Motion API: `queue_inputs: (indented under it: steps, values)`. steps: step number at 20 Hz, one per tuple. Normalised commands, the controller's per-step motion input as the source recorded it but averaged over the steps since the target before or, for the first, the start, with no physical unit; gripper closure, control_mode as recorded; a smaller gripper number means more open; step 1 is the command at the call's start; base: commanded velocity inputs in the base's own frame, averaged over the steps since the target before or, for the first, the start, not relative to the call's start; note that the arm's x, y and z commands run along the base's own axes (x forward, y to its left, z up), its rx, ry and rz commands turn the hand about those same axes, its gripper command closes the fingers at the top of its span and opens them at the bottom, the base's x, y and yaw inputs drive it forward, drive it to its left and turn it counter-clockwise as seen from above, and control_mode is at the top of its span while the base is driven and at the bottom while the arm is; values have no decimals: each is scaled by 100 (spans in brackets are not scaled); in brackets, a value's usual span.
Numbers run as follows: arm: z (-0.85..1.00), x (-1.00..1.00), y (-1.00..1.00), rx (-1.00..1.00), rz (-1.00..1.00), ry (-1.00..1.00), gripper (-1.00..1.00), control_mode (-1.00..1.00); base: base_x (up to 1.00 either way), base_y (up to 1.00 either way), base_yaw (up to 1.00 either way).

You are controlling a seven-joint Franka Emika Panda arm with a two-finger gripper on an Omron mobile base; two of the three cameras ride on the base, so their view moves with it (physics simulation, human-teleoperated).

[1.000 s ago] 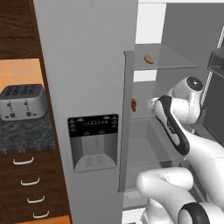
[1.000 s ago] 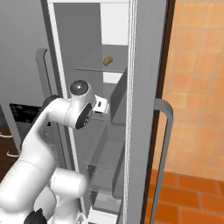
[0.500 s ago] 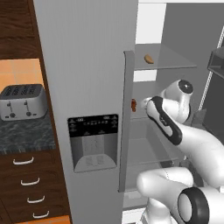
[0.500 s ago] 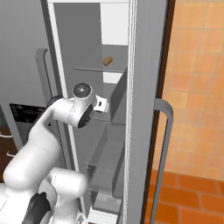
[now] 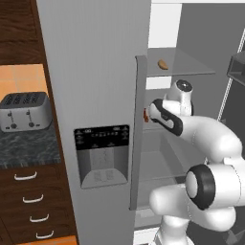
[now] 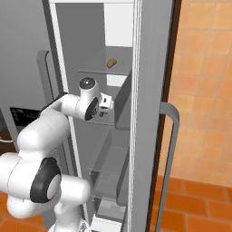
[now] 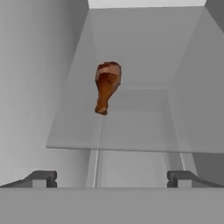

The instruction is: Place one sweet potato and one chicken drumstick in each tupperware on the nearby counter, to pack two identical lunches.

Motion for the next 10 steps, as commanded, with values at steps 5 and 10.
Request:
queue_inputs:
  steps: [5,10]
  values:
    - [-61,70,-19,0,13,1,-100,-100,0,0,0]
    - [-12,19,-8,-4,7,3,-100,-100,0,0,0]
